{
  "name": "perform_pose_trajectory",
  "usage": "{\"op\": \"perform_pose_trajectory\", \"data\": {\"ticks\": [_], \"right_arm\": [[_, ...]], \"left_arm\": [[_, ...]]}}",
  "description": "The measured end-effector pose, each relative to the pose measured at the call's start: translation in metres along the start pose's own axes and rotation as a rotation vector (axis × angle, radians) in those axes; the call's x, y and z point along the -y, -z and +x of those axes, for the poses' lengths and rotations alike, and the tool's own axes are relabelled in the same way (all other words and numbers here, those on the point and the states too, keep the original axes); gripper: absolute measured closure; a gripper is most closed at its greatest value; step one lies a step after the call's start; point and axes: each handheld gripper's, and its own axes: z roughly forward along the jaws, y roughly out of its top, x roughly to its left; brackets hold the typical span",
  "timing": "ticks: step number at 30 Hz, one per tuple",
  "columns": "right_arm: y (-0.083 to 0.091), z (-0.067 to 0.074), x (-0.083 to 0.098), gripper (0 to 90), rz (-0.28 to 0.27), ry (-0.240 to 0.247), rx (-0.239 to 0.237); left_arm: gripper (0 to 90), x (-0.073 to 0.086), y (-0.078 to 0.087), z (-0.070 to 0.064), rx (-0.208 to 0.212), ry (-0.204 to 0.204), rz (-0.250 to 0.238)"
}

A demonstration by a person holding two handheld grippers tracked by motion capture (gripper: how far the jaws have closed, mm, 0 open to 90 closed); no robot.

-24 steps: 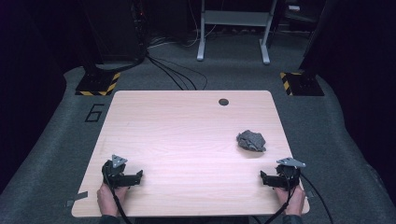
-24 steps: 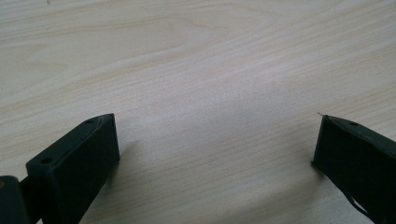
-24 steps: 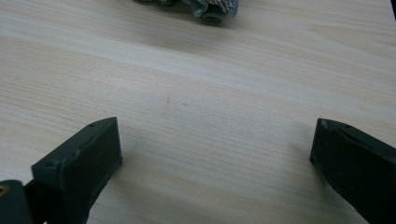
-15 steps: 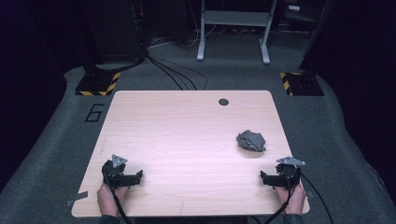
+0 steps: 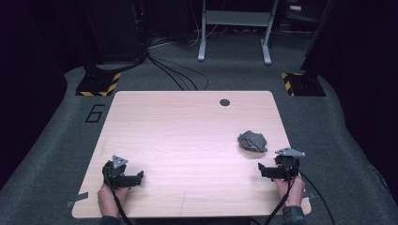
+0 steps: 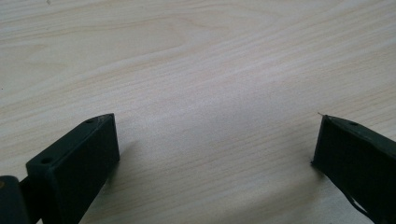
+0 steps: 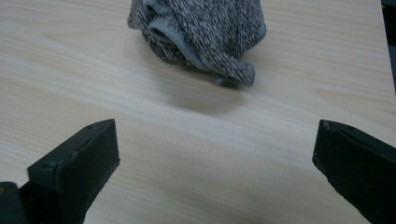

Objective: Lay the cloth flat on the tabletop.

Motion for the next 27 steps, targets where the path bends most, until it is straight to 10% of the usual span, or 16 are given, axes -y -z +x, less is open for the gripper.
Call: {"op": "perform_pose_trajectory", "data": {"ticks": [27], "right_arm": [[-0.04,0.005,-0.077,10.4,0.025,0.097,-0.046]], "left_arm": [[0.0,0.0,0.0,0.0,-0.001,-0.002,0.001]]}}
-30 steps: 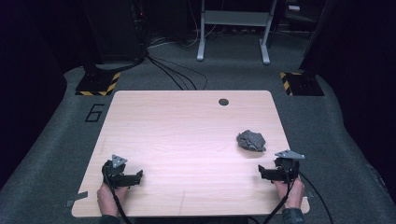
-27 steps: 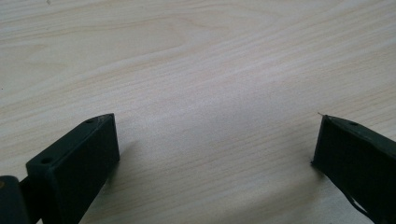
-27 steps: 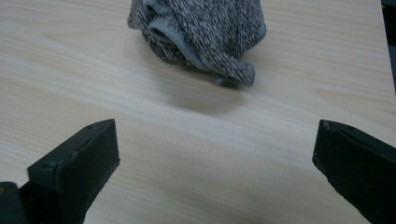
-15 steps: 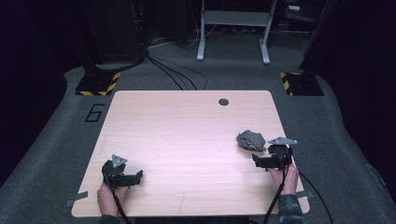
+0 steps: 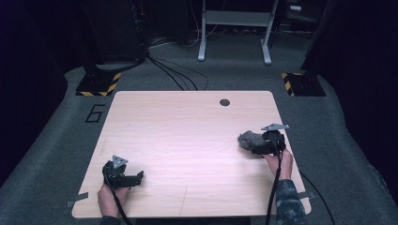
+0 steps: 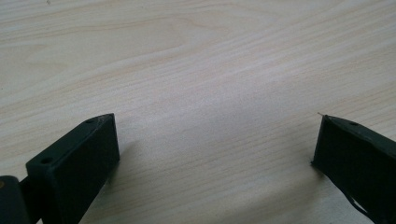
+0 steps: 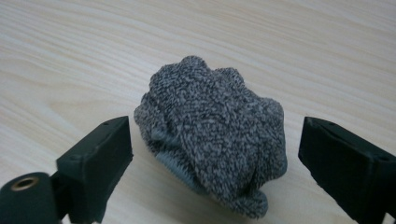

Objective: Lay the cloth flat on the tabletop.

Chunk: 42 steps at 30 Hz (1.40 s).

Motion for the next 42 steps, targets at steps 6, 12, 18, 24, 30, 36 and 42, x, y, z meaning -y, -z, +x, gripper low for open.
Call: {"op": "perform_pose_trajectory", "data": {"ticks": [6,12,18,24,30,36,42], "right_arm": [[-0.016,-0.001,-0.001,23.0,0.044,0.021,-0.025],[-0.022,-0.002,0.0,34.3,0.066,0.023,-0.042],[-0.021,-0.003,0.003,57.8,0.062,0.025,-0.058],[-0.015,-0.004,0.003,67.0,0.02,0.012,-0.066],[-0.003,-0.001,0.0,68.4,-0.024,-0.016,-0.103],[0.011,0.004,-0.007,69.9,-0.073,-0.023,-0.13],[0.029,0.017,-0.02,70.3,-0.124,-0.011,-0.166]], "left_arm": [[0.0,0.0,0.0,0.0,0.001,0.001,0.0],[0.0,0.0,0.0,0.0,0.001,0.001,-0.001],[0.0,0.0,0.0,0.0,0.0,0.0,0.0],[0.0,0.0,0.0,0.0,0.001,0.0,0.0],[0.0,0.0,0.0,0.0,0.0,0.0,-0.001],[0.1,0.0,0.0,0.0,0.0,0.001,-0.001],[0.1,0.0,0.0,0.0,0.0,0.001,-0.003]]}}
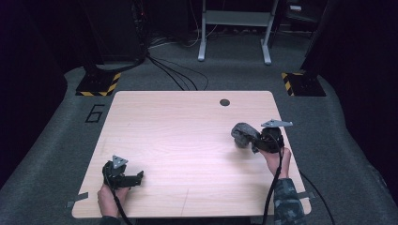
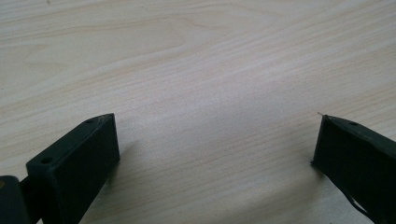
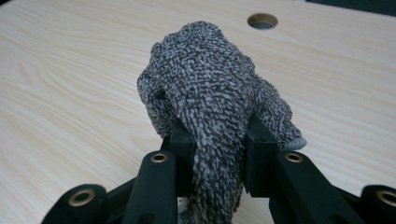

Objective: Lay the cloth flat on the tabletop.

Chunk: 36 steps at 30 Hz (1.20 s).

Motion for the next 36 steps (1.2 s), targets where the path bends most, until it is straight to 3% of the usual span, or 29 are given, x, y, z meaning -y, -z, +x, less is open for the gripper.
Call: {"op": "perform_pose_trajectory", "data": {"ticks": [16,24,36], "right_arm": [[0.025,0.041,-0.03,70.4,-0.091,0.062,-0.099],[0.022,0.058,-0.034,70.4,-0.098,0.076,-0.153],[0.005,0.1,-0.033,70.3,-0.077,0.117,-0.265]], "left_arm": [[0.1,0.0,0.0,0.0,0.001,0.0,0.001],[0.1,0.0,0.0,0.0,0.001,0.0,0.002],[0.0,0.0,0.0,0.0,0.001,0.0,0.0]]}}
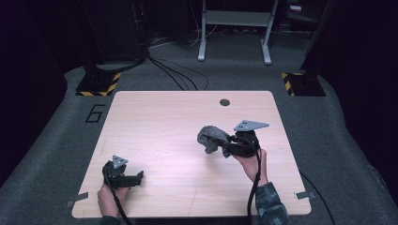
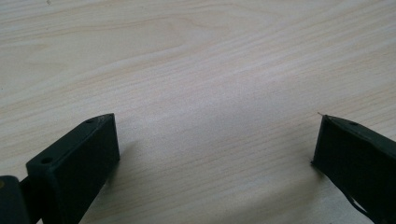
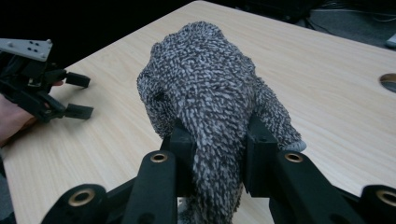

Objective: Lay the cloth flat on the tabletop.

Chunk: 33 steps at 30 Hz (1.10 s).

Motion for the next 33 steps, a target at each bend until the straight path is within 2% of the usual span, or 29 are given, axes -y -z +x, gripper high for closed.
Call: {"op": "perform_pose_trajectory", "data": {"ticks": [7,11,14,16,17,18,19,20,23,24,26,28,30,33], "right_arm": [[-0.016,0.015,0.005,69.9,0.026,0.003,-0.05],[-0.032,0.024,0.015,69.4,0.076,0.005,-0.072],[-0.052,0.027,0.031,66.8,0.142,0.002,-0.071],[-0.061,0.026,0.039,58.3,0.178,0.007,-0.055],[-0.061,0.026,0.039,58.3,0.178,0.007,-0.055],[-0.066,0.025,0.044,47.8,0.201,-0.003,-0.055],[-0.066,0.025,0.044,47.8,0.201,-0.003,-0.055],[-0.065,0.025,0.046,38.4,0.206,-0.014,-0.046],[-0.054,0.024,0.046,33.0,0.188,-0.014,-0.036],[-0.054,0.024,0.046,33.0,0.188,-0.014,-0.036],[-0.04,0.021,0.046,32.3,0.18,-0.012,-0.011],[-0.032,0.018,0.047,33.9,0.171,-0.016,0.005],[-0.025,0.014,0.05,36.9,0.17,-0.018,0.014],[-0.021,0.01,0.052,39.8,0.178,-0.025,0.027]], "left_arm": [[0.0,0.0,0.0,0.0,-0.001,0.0,0.001],[0.0,0.0,0.0,0.0,-0.001,-0.001,0.002],[0.1,0.0,0.0,0.0,-0.001,0.0,0.0],[0.0,0.0,0.0,0.0,0.0,0.0,0.002],[0.0,0.0,0.0,0.0,-0.001,-0.001,0.002],[0.0,0.0,0.0,0.0,0.0,0.0,0.003],[0.0,0.0,0.0,0.0,0.0,0.0,0.003],[0.0,0.0,0.0,0.0,0.0,0.0,0.002],[0.0,0.0,0.0,0.0,-0.001,0.002,0.001],[0.0,0.0,0.0,0.0,-0.001,0.002,0.001],[0.0,-0.001,0.0,-0.001,-0.01,0.012,0.005],[1.3,-0.004,0.001,-0.001,-0.015,0.02,0.038],[1.7,-0.01,0.002,-0.004,0.044,0.053,0.041],[1.7,-0.017,0.003,-0.012,0.077,0.041,0.029]]}}
